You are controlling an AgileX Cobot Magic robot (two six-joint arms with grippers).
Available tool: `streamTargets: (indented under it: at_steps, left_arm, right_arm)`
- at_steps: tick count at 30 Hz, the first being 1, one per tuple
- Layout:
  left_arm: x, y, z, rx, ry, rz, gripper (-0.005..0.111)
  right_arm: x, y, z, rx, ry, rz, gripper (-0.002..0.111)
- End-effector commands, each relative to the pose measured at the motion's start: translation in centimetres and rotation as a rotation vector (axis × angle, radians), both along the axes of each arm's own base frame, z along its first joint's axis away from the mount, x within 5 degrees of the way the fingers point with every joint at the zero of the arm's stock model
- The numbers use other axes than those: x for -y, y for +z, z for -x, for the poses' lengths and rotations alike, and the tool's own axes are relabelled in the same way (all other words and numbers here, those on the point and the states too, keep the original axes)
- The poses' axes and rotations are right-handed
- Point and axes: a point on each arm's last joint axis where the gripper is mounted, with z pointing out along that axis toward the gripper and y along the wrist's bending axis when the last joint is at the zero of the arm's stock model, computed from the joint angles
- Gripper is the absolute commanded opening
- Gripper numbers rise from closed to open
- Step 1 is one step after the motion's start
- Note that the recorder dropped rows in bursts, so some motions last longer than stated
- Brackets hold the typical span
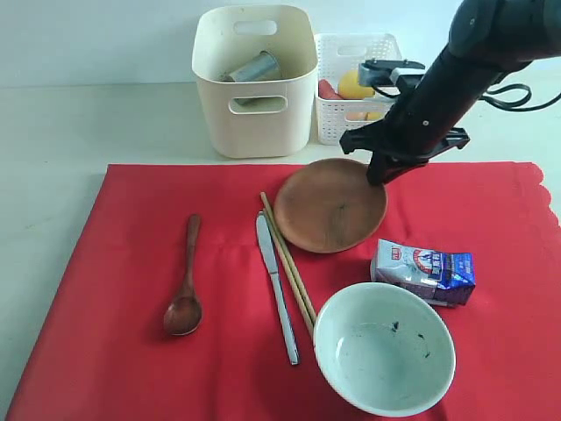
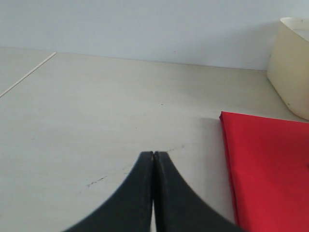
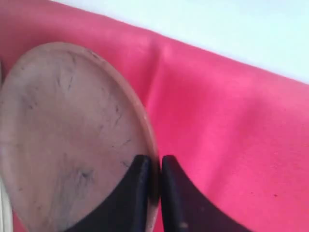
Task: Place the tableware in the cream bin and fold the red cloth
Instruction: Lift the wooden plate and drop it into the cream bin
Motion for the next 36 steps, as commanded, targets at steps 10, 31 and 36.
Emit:
streamTargets:
  at_steps: [10, 31, 36]
  left_arm:
    - [0.0, 0.1, 0.0, 0.012, 0.004, 0.003, 0.002]
    - [0.0, 0.1, 0.0, 0.012, 0.004, 0.003, 0.002]
    - [0.0, 0.1, 0.0, 0.012, 0.004, 0.003, 0.002]
  right_arm:
    - [0.4, 4.6, 0.7, 0.114, 0.027, -0.012, 0.000]
    - [-1.1, 12.1, 0.9, 0.379, 0.007, -0.286, 0.000]
    - [-1.5, 14.1, -0.3, 0.500, -0.025, -0.351, 0.000]
